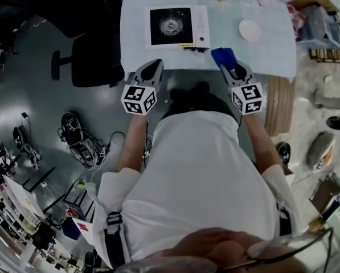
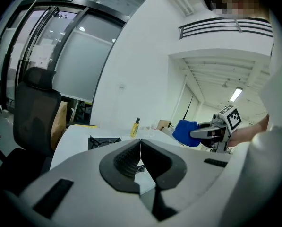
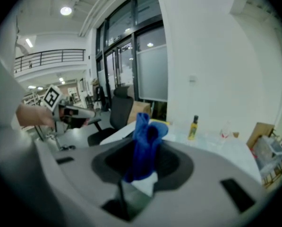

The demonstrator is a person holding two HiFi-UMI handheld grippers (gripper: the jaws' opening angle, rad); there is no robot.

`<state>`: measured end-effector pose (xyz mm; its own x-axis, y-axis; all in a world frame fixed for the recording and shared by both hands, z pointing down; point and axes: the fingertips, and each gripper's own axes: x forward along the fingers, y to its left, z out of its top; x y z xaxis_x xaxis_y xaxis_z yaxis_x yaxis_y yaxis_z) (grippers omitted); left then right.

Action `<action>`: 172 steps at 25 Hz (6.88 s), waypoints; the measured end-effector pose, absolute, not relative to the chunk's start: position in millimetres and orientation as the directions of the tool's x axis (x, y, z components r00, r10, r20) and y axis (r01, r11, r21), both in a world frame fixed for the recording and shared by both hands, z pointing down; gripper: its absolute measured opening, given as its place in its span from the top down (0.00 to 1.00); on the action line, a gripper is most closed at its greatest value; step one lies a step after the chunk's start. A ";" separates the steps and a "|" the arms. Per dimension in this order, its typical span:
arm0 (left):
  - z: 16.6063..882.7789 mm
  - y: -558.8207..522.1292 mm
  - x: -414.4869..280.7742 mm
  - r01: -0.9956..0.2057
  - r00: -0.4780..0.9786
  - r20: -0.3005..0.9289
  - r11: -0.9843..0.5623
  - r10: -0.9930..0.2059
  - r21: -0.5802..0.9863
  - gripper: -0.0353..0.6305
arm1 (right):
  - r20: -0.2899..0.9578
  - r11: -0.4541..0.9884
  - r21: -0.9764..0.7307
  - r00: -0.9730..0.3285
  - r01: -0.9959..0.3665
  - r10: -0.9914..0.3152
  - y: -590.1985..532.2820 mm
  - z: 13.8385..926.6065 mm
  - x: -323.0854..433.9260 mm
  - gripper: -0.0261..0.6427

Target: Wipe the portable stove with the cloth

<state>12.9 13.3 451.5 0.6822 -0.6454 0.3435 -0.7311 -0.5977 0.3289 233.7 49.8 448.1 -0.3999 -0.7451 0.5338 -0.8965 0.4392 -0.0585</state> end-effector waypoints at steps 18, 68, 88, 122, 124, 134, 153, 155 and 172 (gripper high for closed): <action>482.3 -62.9 94.9 -0.760 0.649 0.398 -0.583 -0.649 0.288 0.90 | 0.576 0.520 -0.122 -0.487 -0.846 -0.657 -52.8 506.4 300.4 0.77; 543.2 -99.7 150.9 -0.834 0.524 0.635 -0.493 -0.568 0.247 0.90 | 0.709 0.739 -0.106 -0.571 -0.665 -0.413 -236.5 741.5 292.6 0.77; 537.8 -66.1 142.2 -0.838 0.522 0.617 -0.490 -0.589 0.241 0.90 | 0.726 0.785 -0.180 -0.618 -0.593 -0.300 -168.5 742.5 277.1 0.77; 532.3 -49.0 145.5 -0.823 0.547 0.589 -0.509 -0.595 0.250 0.90 | 0.735 0.792 -0.278 -0.651 -0.544 -0.189 -71.2 740.7 263.7 0.77; 533.1 -44.7 145.8 -0.821 0.551 0.587 -0.512 -0.593 0.254 0.90 | 0.740 0.787 -0.280 -0.646 -0.549 -0.187 -64.4 742.4 264.9 0.77; 520.1 -41.3 120.0 -0.812 0.570 0.547 -0.523 -0.613 0.260 0.90 | 0.772 0.764 -0.284 -0.611 -0.579 -0.177 -35.0 738.9 262.5 0.77; 513.5 -47.2 35.1 -0.740 0.664 0.490 -0.592 -0.565 0.319 0.90 | 0.827 0.580 -0.177 -0.440 -0.795 -0.350 -49.2 681.7 280.5 0.77; 512.7 -47.2 27.1 -0.732 0.673 0.482 -0.597 -0.561 0.328 0.90 | 0.828 0.571 -0.160 -0.424 -0.805 -0.367 -53.8 674.2 278.6 0.77; 520.2 -73.8 -48.3 -0.675 0.734 0.438 -0.632 -0.520 0.381 0.90 | 0.851 0.501 -0.034 -0.288 -0.865 -0.440 -102.3 645.3 247.6 0.77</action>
